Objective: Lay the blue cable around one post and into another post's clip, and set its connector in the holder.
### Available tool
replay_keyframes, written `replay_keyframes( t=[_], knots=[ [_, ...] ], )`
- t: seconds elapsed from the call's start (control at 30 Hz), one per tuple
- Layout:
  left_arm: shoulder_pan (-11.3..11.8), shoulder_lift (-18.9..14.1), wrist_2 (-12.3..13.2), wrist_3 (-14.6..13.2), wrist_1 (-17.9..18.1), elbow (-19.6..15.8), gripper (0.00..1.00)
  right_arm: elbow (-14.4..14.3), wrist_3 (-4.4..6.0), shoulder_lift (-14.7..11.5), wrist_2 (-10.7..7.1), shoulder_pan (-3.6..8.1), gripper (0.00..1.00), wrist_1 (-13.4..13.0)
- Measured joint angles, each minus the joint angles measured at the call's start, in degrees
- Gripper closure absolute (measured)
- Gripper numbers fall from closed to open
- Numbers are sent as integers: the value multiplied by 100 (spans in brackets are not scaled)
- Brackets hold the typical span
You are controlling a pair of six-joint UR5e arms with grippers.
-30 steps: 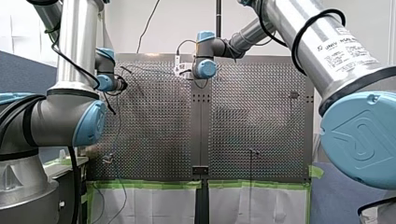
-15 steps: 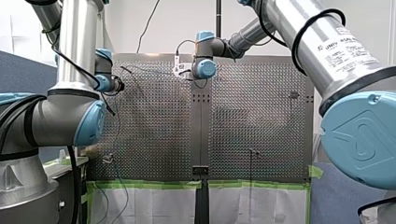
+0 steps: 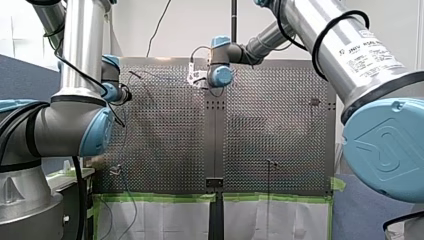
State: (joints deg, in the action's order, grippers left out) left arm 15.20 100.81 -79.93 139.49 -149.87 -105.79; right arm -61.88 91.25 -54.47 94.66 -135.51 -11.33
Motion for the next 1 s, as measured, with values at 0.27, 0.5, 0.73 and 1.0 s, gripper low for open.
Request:
replay_keyframes(
  t=[0.27,0.5,0.73,1.0],
  knots=[
    [35,-5,-324,6,-164,-1,0,-418,274,1,409,128,100,-248],
    [35,-6,-342,-4,-158,-1,0,-747,486,0,722,293,100,-258],
    [34,-4,-293,13,84,-2,0,-1070,603,-14,1043,471,100,-448],
    [34,10,-239,202,456,-8,0,-1478,616,-16,1398,701,100,-848]
  ],
)
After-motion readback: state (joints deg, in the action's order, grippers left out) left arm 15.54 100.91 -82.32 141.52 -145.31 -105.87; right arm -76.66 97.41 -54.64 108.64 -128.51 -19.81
